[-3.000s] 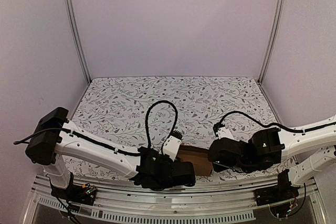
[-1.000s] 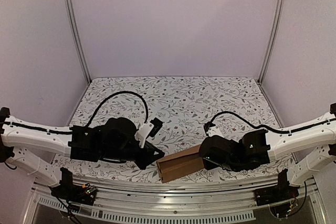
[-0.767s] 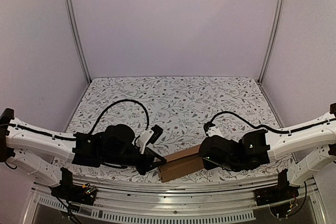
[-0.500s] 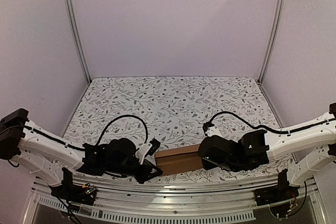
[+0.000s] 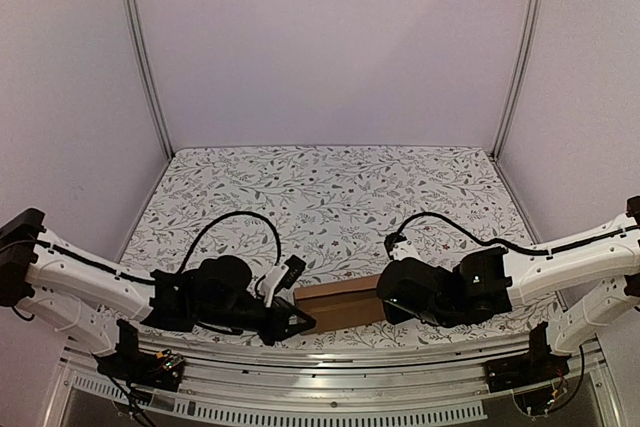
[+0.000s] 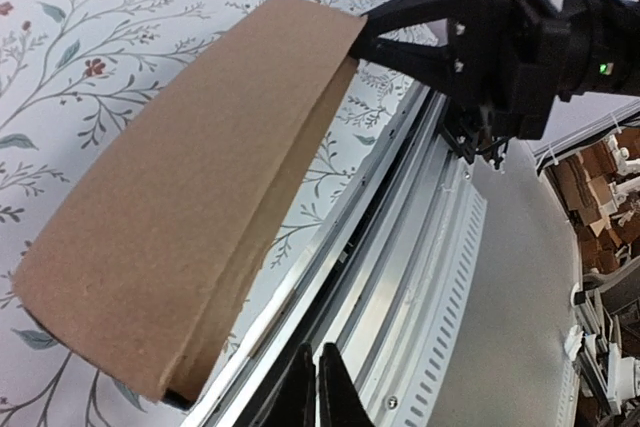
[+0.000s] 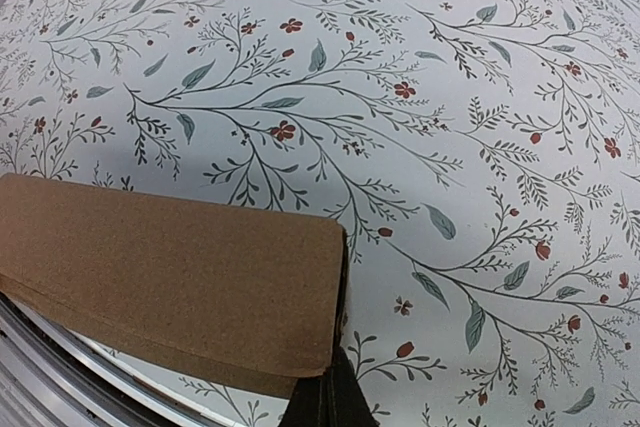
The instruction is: Fold the paper box
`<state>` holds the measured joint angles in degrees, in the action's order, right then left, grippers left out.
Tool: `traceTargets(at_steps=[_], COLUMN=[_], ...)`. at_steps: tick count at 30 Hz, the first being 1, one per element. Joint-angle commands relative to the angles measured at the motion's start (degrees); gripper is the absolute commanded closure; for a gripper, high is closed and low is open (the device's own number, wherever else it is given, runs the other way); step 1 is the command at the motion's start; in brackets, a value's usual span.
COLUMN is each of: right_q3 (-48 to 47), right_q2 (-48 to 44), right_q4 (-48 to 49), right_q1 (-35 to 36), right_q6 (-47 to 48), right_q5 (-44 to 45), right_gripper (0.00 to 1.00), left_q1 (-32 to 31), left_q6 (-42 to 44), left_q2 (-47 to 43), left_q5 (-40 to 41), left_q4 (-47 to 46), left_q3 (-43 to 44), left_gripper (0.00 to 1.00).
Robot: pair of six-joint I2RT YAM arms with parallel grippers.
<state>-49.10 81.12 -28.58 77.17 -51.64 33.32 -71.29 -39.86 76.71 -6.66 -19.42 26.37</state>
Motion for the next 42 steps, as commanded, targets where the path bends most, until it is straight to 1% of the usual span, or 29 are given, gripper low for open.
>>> traceTargets(at_steps=[1,5,9,13,17,19,24,29,36,37,39,41,42], right_q3=[1.1,1.0,1.1,1.2,1.6,1.8,1.8,2.2,2.2,2.2,2.1,2.2,2.2], right_q2=[0.9,1.4,1.2,1.1,0.7,0.6,0.2,-0.4,0.5,0.6,0.5,-0.1,-0.6], right_q4=[-0.4,0.9,1.7,2.2,3.0,3.4,3.4,3.8,4.5,4.5,4.4,4.3,4.2], right_q1=[-0.3,-0.3,-0.3,-0.3,-0.3,-0.3,-0.3,-0.3,-0.3,-0.3,-0.3,-0.3,-0.2], right_q6=[1.8,3.2,4.1,5.4,5.8,6.0,6.6,6.7,6.8,6.8,6.8,7.0,7.1], right_q5=[-1.2,-1.0,-1.1,-1.7,-1.5,-1.6,-2.0,-2.2,-2.8,-2.9,-3.1,-3.3,-3.4], right_gripper=[1.00,1.00,1.00,1.00,1.00,1.00,1.00,1.00,1.00,1.00,0.91,0.86,0.82], left_q1=[0.9,0.9,2.4,6.5,7.3,7.5,7.7,7.8,7.7,7.7,7.7,7.7,7.7], left_q6=[1.5,3.3,6.5,6.2,8.1,8.5,7.5,6.8,5.4,5.2,4.5,4.0,3.7], left_q2=[-5.1,-7.9,-8.0,-4.9,0.5,3.7,8.6,10.4,12.4,12.7,13.2,13.6,13.8], left_q5=[-5.1,-7.9,-7.0,-9.7,-8.9,-8.0,-7.0,-5.4,-5.5,-5.7,-5.8,-5.9,-5.9], left_q4=[4.1,5.5,9.6,8.7,10.2,9.8,5.9,3.3,0.9,0.3,-0.6,-1.6,-2.0], left_q3=[3.7,6.7,10.9,12.7,15.5,16.4,16.0,13.9,11.5,11.1,10.5,9.6,9.2], left_gripper=[0.96,0.93,0.92,0.95,1.00,1.00,1.00,1.00,1.00,1.00,1.00,1.00,1.00])
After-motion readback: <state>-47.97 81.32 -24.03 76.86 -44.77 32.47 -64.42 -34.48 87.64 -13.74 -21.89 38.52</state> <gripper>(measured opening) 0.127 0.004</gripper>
